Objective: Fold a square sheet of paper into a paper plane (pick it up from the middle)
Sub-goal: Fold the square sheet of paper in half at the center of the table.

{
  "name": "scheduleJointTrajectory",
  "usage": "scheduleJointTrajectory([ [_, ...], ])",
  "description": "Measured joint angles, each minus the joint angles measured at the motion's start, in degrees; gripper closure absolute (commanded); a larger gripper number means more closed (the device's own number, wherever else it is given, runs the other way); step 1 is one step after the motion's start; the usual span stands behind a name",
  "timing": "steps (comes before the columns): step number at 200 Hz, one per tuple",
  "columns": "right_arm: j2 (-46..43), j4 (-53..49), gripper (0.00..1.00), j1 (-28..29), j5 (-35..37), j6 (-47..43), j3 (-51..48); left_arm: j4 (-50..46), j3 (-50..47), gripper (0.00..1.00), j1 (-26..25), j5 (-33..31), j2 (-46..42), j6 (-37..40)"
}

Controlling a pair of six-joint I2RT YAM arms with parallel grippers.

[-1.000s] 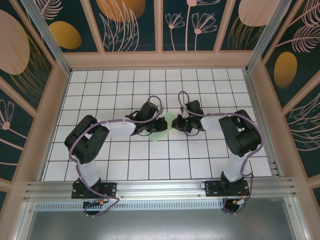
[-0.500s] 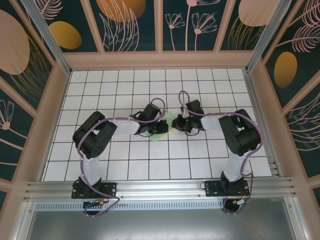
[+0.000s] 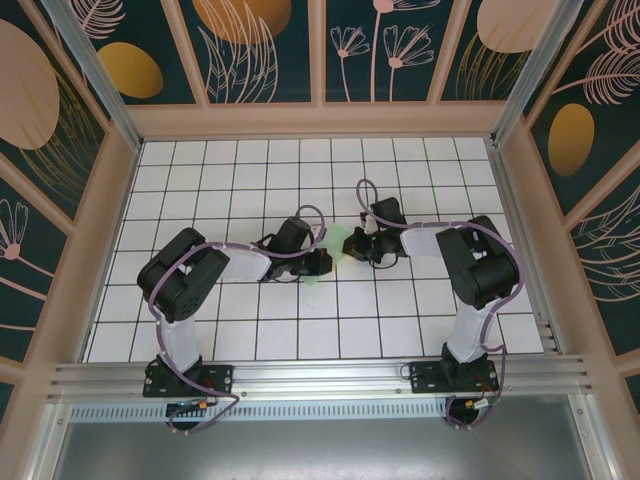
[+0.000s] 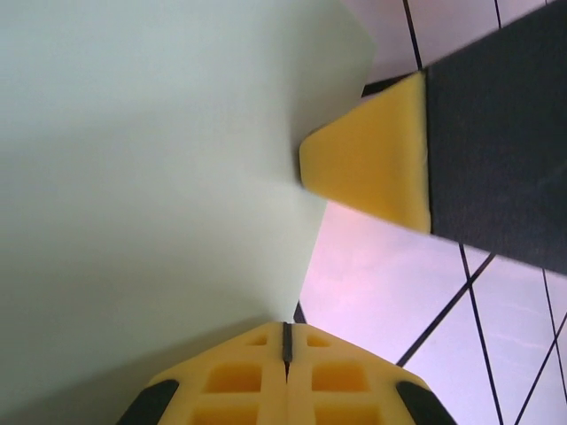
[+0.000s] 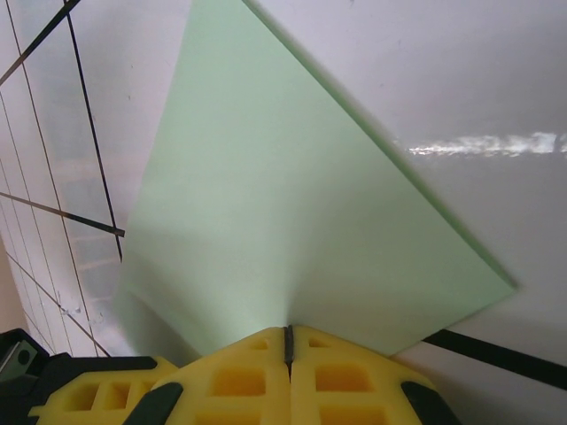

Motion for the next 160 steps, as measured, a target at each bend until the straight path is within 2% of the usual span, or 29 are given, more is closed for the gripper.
scheduleJointTrajectory([
  [160, 0.2, 0.0, 1.0, -0.2, -0.44, -0.87, 0.0, 2.08, -11.43, 1.0, 0.0, -0.02, -8.57, 0.52],
])
